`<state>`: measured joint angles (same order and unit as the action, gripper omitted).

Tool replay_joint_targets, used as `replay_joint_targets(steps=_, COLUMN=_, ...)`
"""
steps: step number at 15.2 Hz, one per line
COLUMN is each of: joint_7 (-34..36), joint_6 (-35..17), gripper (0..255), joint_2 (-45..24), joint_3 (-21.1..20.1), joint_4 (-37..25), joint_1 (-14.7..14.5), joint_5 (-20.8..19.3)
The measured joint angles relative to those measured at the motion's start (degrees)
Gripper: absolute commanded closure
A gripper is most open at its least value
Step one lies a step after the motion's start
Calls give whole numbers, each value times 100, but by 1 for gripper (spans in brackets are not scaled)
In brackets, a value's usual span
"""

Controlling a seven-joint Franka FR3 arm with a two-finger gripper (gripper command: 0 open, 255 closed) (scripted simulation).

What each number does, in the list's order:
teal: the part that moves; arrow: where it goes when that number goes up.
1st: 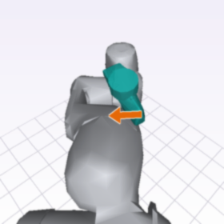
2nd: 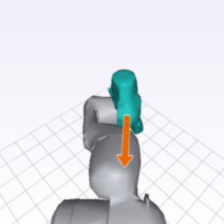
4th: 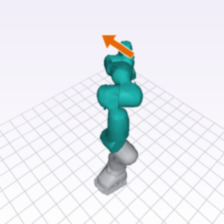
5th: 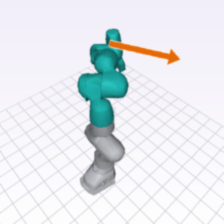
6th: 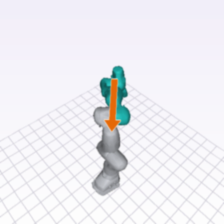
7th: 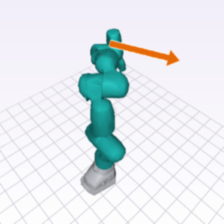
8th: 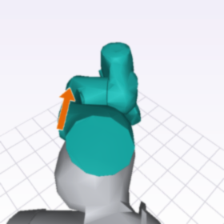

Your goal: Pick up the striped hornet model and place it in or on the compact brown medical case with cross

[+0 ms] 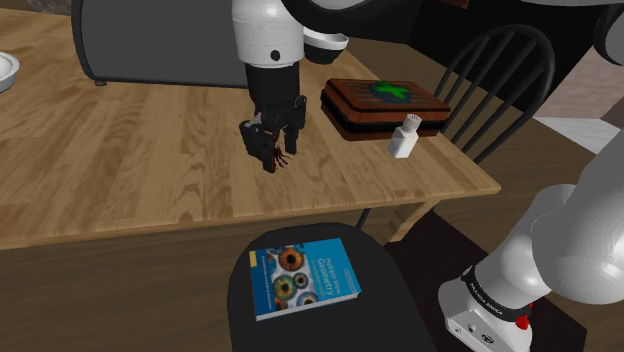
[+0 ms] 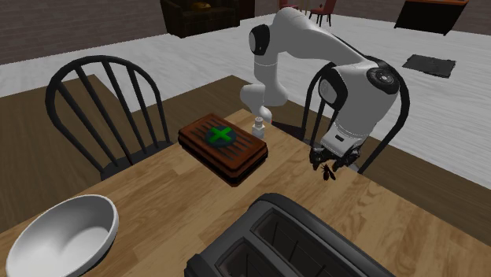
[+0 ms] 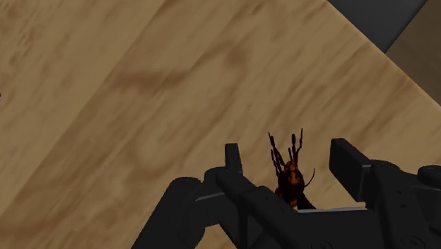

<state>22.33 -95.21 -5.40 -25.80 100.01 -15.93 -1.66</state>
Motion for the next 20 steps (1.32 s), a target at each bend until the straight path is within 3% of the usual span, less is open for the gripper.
replay_joint_targets(steps=9, joint_7=0, joint_6=0, gripper=255, joint_2=0, joint_3=0, joint_4=0, joint_1=0, joint_5=0)
replay_joint_targets(steps=20, joint_7=4, joint_6=767, gripper=255, joint_2=-15, joint_3=-11, joint_4=-783, joint_1=-16, joint_5=-2)
